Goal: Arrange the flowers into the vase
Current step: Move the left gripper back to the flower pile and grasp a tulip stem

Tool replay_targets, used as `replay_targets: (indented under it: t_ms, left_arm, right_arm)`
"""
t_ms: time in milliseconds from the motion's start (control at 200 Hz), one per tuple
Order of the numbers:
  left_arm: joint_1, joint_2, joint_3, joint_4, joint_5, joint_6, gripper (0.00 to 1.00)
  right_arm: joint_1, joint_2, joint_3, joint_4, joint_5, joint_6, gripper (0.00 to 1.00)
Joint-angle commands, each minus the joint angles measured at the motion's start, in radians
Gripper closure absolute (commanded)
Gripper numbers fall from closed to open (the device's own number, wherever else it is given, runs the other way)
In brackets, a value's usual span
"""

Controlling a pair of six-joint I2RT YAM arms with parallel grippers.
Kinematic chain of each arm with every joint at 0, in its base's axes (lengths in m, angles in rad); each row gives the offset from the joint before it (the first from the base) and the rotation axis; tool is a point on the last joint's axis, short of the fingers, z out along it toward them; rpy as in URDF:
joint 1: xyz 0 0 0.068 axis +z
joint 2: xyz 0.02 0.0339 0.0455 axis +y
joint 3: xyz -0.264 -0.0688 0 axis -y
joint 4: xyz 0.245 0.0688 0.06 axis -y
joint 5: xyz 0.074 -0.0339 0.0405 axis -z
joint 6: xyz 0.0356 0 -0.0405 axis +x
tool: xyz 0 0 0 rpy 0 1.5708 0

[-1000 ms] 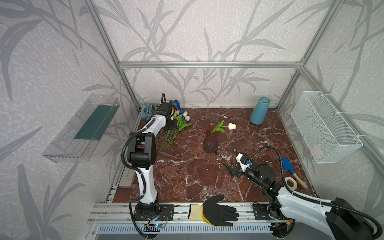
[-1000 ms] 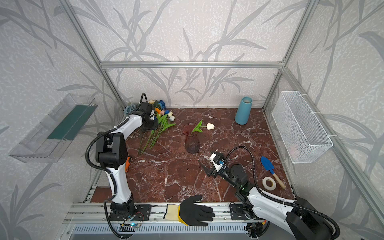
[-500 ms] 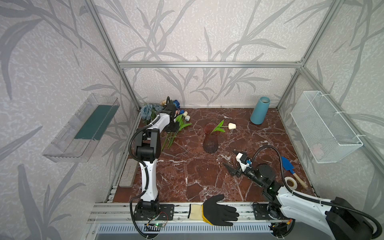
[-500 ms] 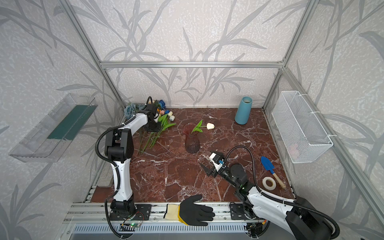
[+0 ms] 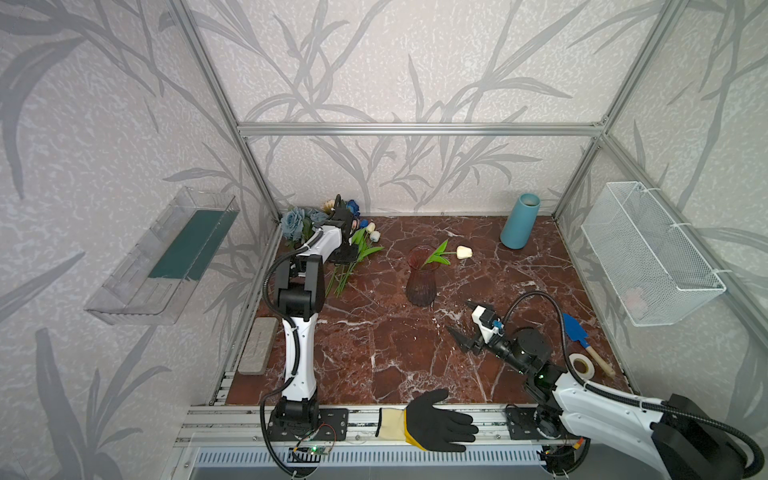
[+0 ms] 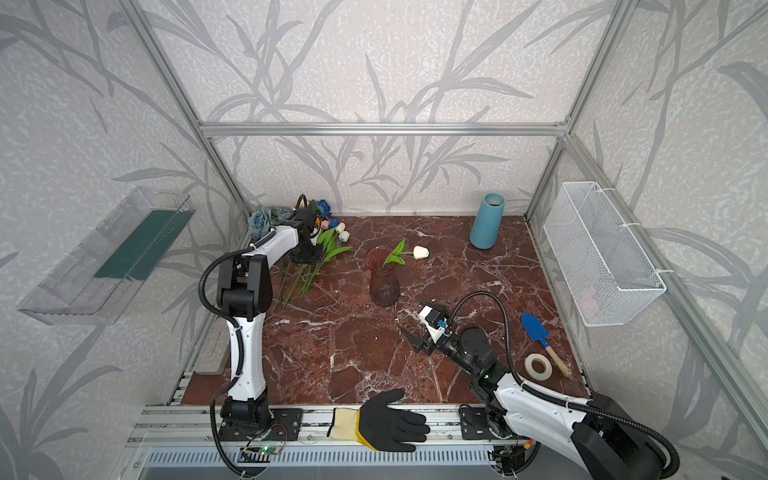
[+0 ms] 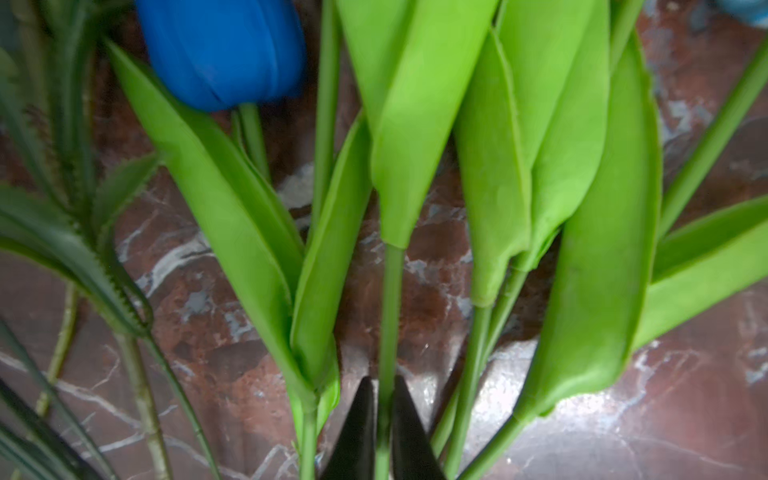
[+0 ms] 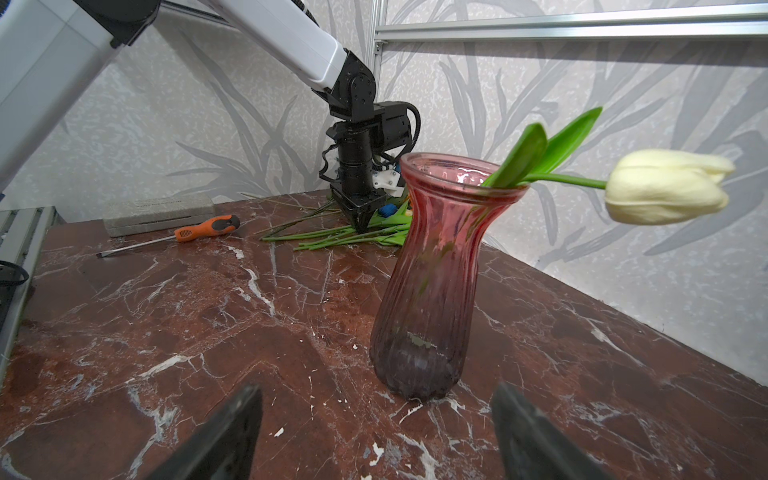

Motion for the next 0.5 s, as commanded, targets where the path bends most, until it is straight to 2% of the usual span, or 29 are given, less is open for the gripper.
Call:
replay_targets:
  t_ms: [0,270,495]
  left_arm:
    - [-0.007,0.004,0.029,-0.033,-0.006,0.007,0.91]
    - [-0.012,-0.01,0.031,-0.037,-0.01,0.005,0.99]
    - [-0.025,-0.047,0.037,-0.058,-0.013,0.005,1.0]
  right_arm:
    - [0.004,-0.01,0.027,0.011,-0.008,-0.007,0.13]
    - [0.005,-0.014,0.026,0.01,-0.007,-0.005,0.12]
    - [0.004,-0.01,0.027,0.014,-0.006,-0.005,0.12]
